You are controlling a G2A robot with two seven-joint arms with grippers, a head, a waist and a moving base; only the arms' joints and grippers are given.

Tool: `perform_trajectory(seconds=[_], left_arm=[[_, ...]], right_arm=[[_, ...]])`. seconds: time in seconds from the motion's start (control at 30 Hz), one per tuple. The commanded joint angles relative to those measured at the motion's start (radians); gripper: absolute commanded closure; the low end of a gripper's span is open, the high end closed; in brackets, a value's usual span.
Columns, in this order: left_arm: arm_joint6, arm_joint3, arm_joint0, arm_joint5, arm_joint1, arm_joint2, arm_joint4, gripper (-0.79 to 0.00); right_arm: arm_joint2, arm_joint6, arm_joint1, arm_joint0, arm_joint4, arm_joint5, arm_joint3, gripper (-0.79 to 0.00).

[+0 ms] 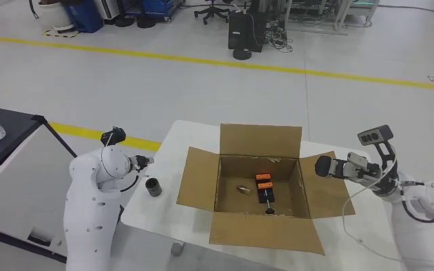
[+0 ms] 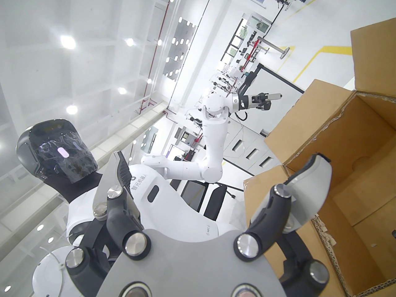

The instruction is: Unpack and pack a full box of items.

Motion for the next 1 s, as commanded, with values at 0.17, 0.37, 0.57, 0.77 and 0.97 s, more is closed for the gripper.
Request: perform_trajectory(seconds=[0.17,0.37,0.57,0.77,0.97], left_arm=[[-0.003,0.0,-0.001,-0.002,0.0,0.001,0.007,-0.785],[-0.003,0.0,-0.001,-0.002,0.0,0.001,0.007,-0.785],[-0.003,0.0,-0.001,-0.002,0.0,0.001,0.007,-0.785],[-0.003,0.0,-0.001,-0.002,0.0,0.001,0.007,-0.785],[0.073,0.017,0.03,-0.026,0.003,0.003,0.054,-0.785]], right_arm=[[0.0,0.0,0.0,0.0,0.0,0.0,0.0,-0.785],[0.0,0.0,0.0,0.0,0.0,0.0,0.0,-0.785],[0.0,0.0,0.0,0.0,0.0,0.0,0.0,-0.785],[0.0,0.0,0.0,0.0,0.0,0.0,0.0,-0.785],[0.0,0.0,0.0,0.0,0.0,0.0,0.0,-0.785]])
